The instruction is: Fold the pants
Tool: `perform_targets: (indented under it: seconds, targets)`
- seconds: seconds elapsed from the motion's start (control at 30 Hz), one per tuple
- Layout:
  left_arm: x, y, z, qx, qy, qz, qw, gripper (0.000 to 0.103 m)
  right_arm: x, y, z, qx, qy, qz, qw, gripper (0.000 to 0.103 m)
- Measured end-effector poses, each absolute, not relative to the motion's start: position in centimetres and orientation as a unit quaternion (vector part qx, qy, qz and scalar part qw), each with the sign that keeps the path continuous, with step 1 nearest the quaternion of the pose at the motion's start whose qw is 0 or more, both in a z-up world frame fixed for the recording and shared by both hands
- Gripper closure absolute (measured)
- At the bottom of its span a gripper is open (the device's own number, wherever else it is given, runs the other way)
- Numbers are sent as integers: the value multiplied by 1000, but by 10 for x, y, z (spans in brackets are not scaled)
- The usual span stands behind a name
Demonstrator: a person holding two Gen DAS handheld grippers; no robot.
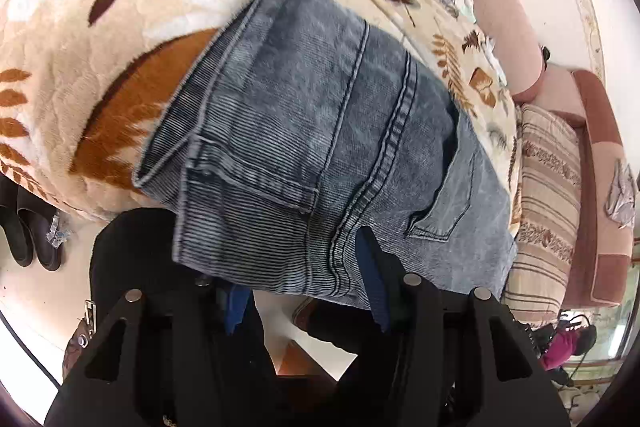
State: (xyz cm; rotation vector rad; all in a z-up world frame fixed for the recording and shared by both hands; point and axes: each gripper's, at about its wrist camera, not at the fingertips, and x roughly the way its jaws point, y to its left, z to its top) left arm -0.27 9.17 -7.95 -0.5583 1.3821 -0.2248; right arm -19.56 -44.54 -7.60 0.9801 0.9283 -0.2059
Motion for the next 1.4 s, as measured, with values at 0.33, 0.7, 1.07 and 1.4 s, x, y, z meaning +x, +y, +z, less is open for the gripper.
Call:
perform_targets:
  seconds: [0.33, 0.7, 1.07, 1.4]
  targets:
    - [7, 80, -78, -235, 640, -76, 728, 70, -198, -502, -102, 492, 374, -157, 770, 101]
    - [10, 77, -84, -175, 660, -44, 729, 75, -237, -520, -115, 451, 425, -184, 763, 99]
    - [23, 136, 0, -178, 562, -122, 799, 48, -178, -475, -17, 347, 392, -102, 846, 70]
    - [119, 162, -82, -245, 640, -88, 723, 42, 72, -296, -60, 269, 514, 142, 802, 66]
